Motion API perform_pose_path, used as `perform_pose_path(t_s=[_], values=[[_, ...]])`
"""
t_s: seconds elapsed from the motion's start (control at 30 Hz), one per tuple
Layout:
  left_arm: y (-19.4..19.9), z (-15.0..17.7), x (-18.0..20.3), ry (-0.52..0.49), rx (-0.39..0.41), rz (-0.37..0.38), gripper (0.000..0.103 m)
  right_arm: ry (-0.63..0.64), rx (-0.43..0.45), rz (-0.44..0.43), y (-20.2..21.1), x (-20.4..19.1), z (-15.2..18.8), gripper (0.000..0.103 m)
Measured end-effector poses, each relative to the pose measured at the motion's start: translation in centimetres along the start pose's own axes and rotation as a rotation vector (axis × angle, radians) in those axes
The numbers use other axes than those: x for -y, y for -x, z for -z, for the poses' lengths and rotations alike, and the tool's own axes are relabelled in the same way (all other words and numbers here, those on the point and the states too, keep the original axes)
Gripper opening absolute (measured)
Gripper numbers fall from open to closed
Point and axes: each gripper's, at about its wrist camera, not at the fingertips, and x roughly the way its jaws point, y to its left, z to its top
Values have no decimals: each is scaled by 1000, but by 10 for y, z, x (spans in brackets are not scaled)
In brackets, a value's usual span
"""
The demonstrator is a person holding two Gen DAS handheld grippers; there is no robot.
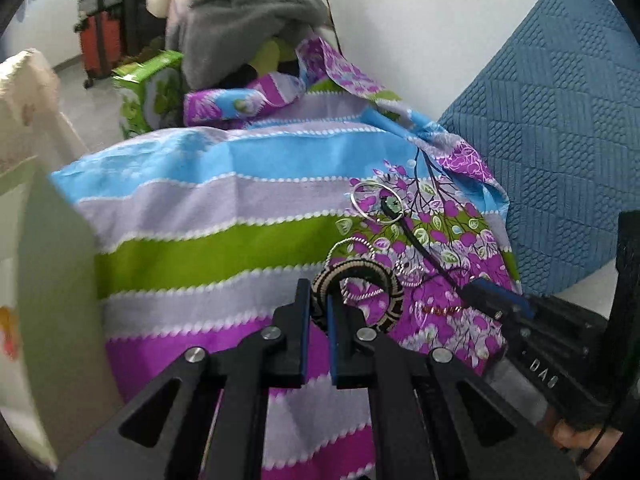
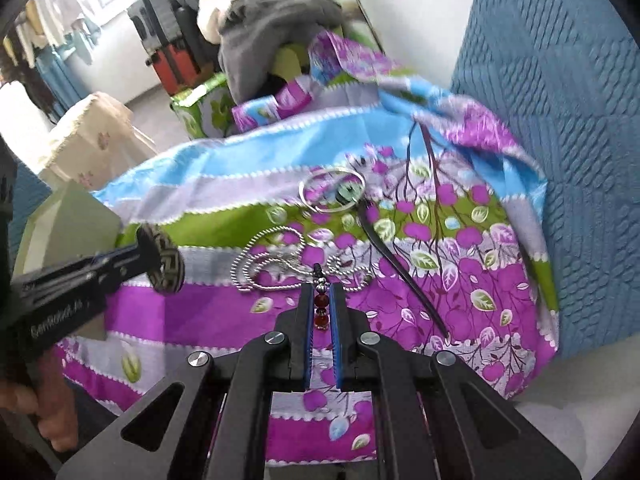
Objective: Organize jewelry
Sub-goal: 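Lift the bangle with the left tool while the right tool lifts the red bracelet toward the box, then lower the bangle into the box with the left tool while the right tool drops the red bracelet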
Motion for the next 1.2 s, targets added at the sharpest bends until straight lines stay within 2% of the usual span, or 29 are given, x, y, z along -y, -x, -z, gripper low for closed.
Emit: perform_pose_path(t_s=[0.27,0.7,0.9,1.2], values=[[73,6,-5,-2,110,-41,7,22,67,-46,50,-28,2,6],[155,-16,-57,55,210,-130,7,106,188,-142,104,-100,-45,6],[181,-22,-94,104,244,-185,7,167,203,-226,111,-148,-64,6],[188,-7,-149,181,238,-249,7,238,168,-311,91,-210,-63,6]])
